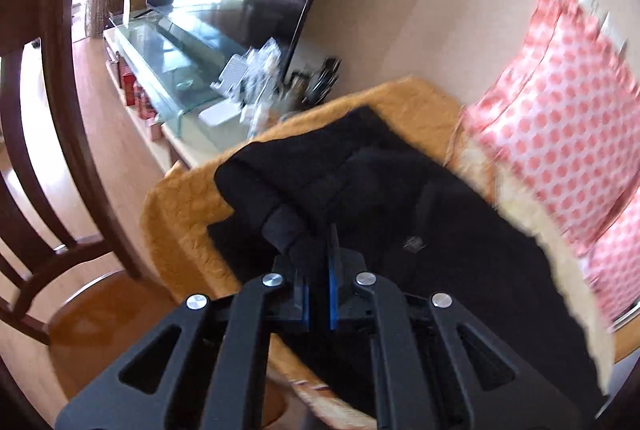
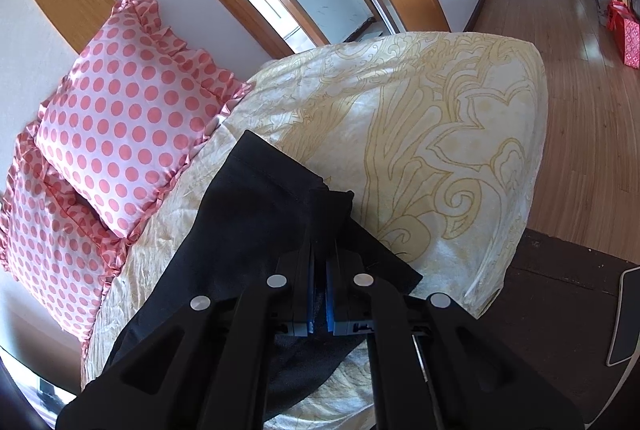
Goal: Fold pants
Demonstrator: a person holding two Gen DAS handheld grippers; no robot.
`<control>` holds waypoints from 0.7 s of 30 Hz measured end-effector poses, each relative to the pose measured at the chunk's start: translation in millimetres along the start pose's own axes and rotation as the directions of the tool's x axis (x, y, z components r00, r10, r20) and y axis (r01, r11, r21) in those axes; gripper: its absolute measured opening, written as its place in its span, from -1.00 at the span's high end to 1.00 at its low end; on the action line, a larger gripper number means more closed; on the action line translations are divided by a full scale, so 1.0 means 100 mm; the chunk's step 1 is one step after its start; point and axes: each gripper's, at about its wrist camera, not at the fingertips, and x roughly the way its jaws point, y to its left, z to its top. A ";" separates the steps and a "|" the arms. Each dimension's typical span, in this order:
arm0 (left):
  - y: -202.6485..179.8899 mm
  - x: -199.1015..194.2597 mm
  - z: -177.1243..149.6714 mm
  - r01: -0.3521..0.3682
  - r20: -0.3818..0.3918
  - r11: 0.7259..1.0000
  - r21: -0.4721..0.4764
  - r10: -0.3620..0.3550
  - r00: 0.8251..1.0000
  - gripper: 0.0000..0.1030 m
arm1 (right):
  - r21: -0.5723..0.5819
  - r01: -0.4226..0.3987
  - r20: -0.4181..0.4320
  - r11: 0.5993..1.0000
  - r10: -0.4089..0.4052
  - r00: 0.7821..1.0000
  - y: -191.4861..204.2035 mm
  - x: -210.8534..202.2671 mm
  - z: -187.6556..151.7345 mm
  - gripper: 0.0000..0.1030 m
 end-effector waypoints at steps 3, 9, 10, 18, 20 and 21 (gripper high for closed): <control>0.03 0.02 -0.07 -0.004 0.030 1.000 0.014 0.004 1.000 0.79 | -0.015 0.000 -0.002 1.000 0.000 1.000 0.04 0.00 0.03 0.93; 0.05 0.01 -0.04 0.019 0.015 1.000 -0.006 -0.018 1.000 0.75 | -0.072 -0.063 0.064 0.995 0.067 0.996 0.23 -0.16 0.23 0.93; 0.05 0.01 -0.05 0.017 0.015 1.000 -0.003 -0.017 1.000 0.74 | -0.080 -0.033 0.040 0.996 0.036 0.999 0.23 -0.10 0.22 0.93; 0.02 0.00 -0.05 0.015 0.011 0.999 0.030 -0.016 1.000 0.73 | -0.038 -0.012 0.058 0.999 0.014 0.998 -0.04 -0.20 -0.01 0.93; 0.00 0.01 -0.05 0.010 0.014 0.999 0.051 -0.010 1.000 0.73 | -0.049 0.002 0.064 0.999 0.001 0.998 -0.05 -0.25 -0.04 0.93; 0.00 0.02 -0.05 0.006 0.016 0.998 0.060 -0.007 1.000 0.73 | -0.064 0.013 0.062 0.998 -0.009 0.998 -0.04 -0.24 -0.05 0.93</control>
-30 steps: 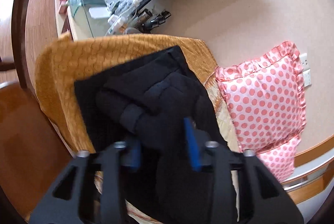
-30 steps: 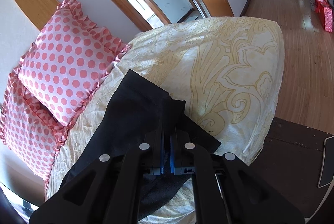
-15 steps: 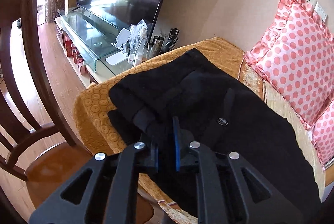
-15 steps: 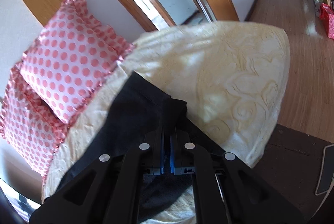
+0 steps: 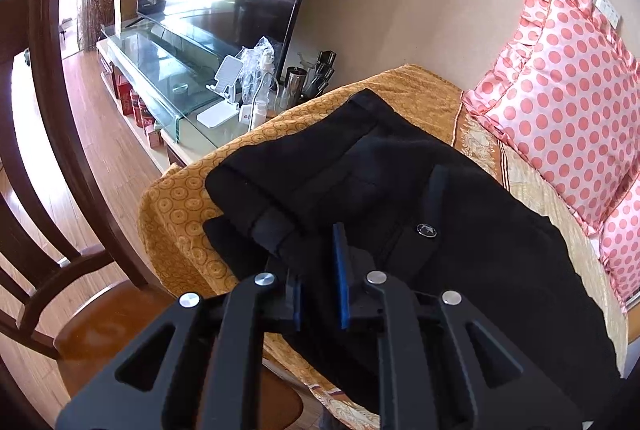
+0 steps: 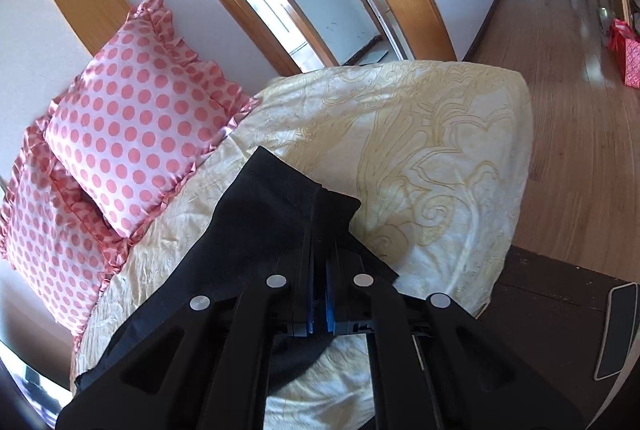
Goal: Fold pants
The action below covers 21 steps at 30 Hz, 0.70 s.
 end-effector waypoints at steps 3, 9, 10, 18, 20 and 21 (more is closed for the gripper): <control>-0.02 0.01 -0.02 -0.012 0.014 1.000 0.023 0.012 1.000 0.71 | -0.075 0.056 -0.034 0.996 -0.058 0.998 0.06 0.11 -0.02 0.92; -0.07 -0.19 -0.06 -0.077 0.070 0.995 0.055 0.073 0.995 0.26 | -0.158 0.181 0.021 0.971 -0.180 0.983 0.09 -0.11 -0.05 0.19; -0.09 -0.26 -0.07 -0.099 0.100 0.993 0.062 0.092 0.991 0.16 | -0.165 0.235 0.071 0.958 -0.226 0.971 0.08 -0.22 -0.01 -0.15; -1.27 -0.85 -0.51 -0.011 0.266 0.911 0.413 -0.110 0.958 -0.33 | -0.529 0.061 0.068 0.847 -0.029 0.997 0.93 -0.06 0.43 -0.17; -1.69 -0.88 -0.72 0.128 0.184 0.852 0.507 -0.252 0.950 -0.44 | -0.629 0.007 0.022 0.777 0.009 1.000 1.23 0.19 0.43 -0.13; -1.88 -0.88 -0.83 0.195 0.133 0.820 0.538 -0.311 0.941 -0.44 | -0.671 -0.019 -0.020 0.742 0.008 1.000 1.38 0.37 0.43 -0.12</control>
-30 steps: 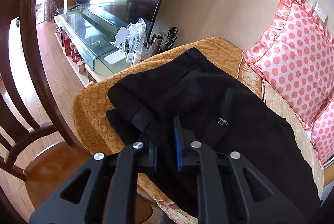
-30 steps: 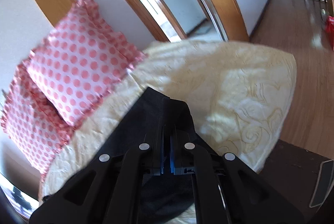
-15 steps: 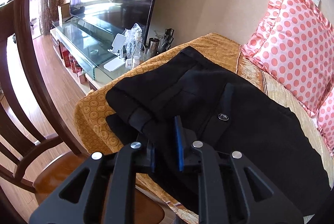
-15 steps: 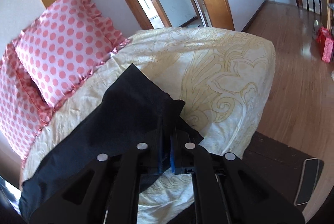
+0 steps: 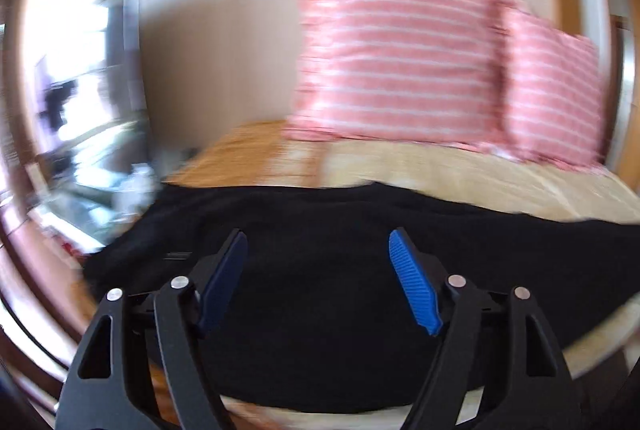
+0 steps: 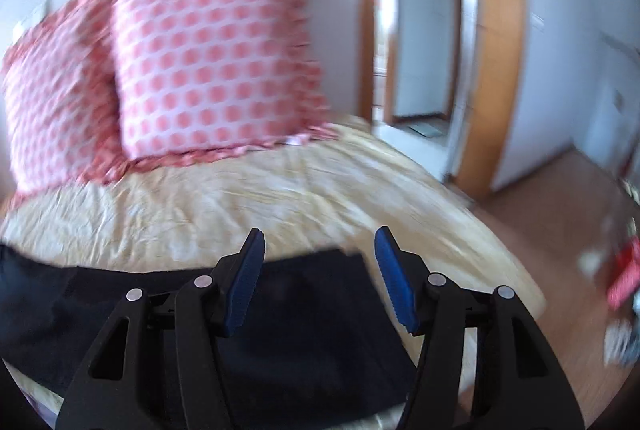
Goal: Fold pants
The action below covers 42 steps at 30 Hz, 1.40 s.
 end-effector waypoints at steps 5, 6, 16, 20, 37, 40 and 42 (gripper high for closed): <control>-0.78 0.22 -0.13 0.220 -0.077 0.970 0.099 -0.213 0.974 -0.44 | -0.143 0.069 -0.158 0.987 -0.092 0.983 0.19 0.62 0.05 0.09; -0.87 0.25 -0.17 0.236 -0.094 0.965 0.113 -0.226 0.970 -0.44 | -0.150 0.086 -0.179 0.985 -0.113 0.977 0.16 0.66 0.01 0.09; -0.97 0.53 -0.44 0.294 -0.201 0.953 0.070 -0.275 0.940 -0.50 | -0.085 0.097 -0.261 0.992 -0.116 0.958 -0.25 0.54 -0.58 0.08; -0.99 0.58 -0.44 0.282 -0.204 0.956 0.079 -0.261 0.944 -0.50 | -0.111 0.077 -0.242 0.991 -0.102 0.965 -0.23 0.63 -0.49 0.07; -1.06 0.67 -0.42 0.274 -0.218 0.958 0.082 -0.251 0.943 -0.59 | -0.161 0.110 -0.049 0.981 -0.119 0.992 -0.09 0.48 -0.31 0.64; -1.05 0.68 -0.42 0.274 -0.216 0.959 0.069 -0.254 0.943 -0.59 | -0.188 0.122 -0.063 0.975 -0.136 0.989 -0.05 0.59 -0.25 0.64; -1.05 0.68 -0.43 0.274 -0.212 0.959 0.070 -0.254 0.944 -0.59 | -0.228 0.132 -0.150 0.965 -0.168 0.974 -0.02 0.82 -0.32 0.60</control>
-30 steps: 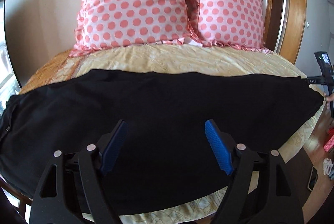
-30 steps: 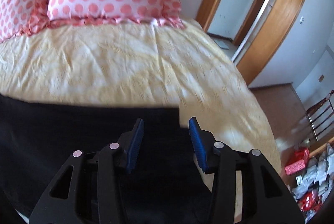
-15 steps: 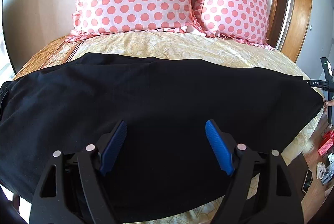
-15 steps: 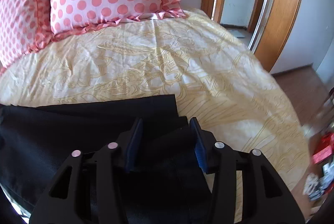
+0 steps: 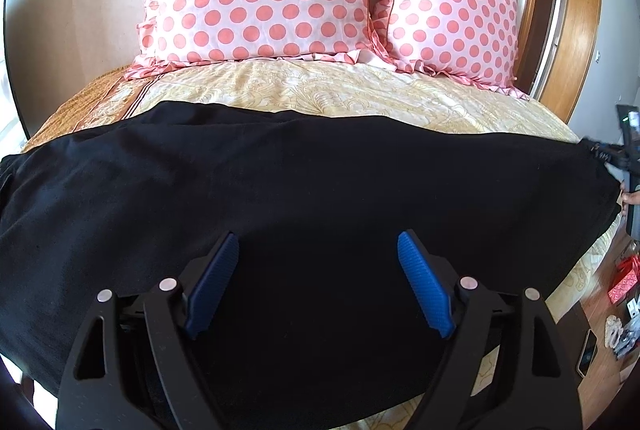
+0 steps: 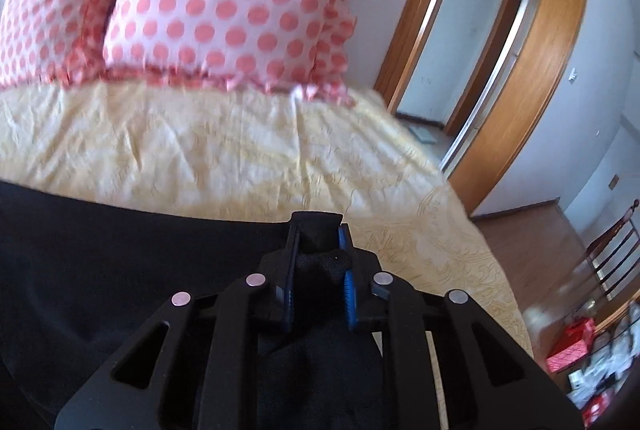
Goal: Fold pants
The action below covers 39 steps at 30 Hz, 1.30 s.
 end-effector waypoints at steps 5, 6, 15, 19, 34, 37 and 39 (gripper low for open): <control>-0.02 0.00 -0.02 -0.014 -0.001 0.999 0.034 0.014 1.000 -0.59 | 0.060 0.117 -0.014 0.991 -0.117 0.993 -0.06 -0.03 0.00 -0.09; -0.02 -0.02 -0.03 -0.017 0.003 0.999 0.040 0.017 1.000 -0.59 | 0.072 0.135 0.002 0.988 -0.136 0.991 -0.09 -0.12 0.02 -0.09; 0.19 -0.17 -0.10 -0.007 0.032 1.000 -0.020 0.007 0.999 -0.60 | 0.239 0.137 -0.029 0.961 -0.134 0.991 -0.21 -0.79 -0.47 -0.17; 0.19 -0.19 -0.12 0.003 0.037 1.000 -0.003 -0.003 0.999 -0.63 | 0.332 0.207 -0.097 0.920 -0.185 0.978 -0.40 -0.81 -0.80 -0.17; 0.17 -0.22 -0.16 -0.010 0.032 1.000 -0.003 0.010 0.999 -0.65 | 0.411 0.093 -0.002 0.907 -0.101 0.995 -0.40 -0.78 -0.94 0.93; 0.17 -0.24 -0.15 -0.019 0.039 1.000 0.004 0.019 0.999 -0.65 | 0.399 0.137 0.012 0.907 -0.155 0.988 -0.40 -0.94 -1.00 0.94; 0.21 -0.24 -0.14 -0.024 0.041 1.000 -0.002 0.024 0.999 -0.65 | 0.380 0.151 -0.007 0.913 -0.160 0.987 -0.40 -0.92 -1.03 0.94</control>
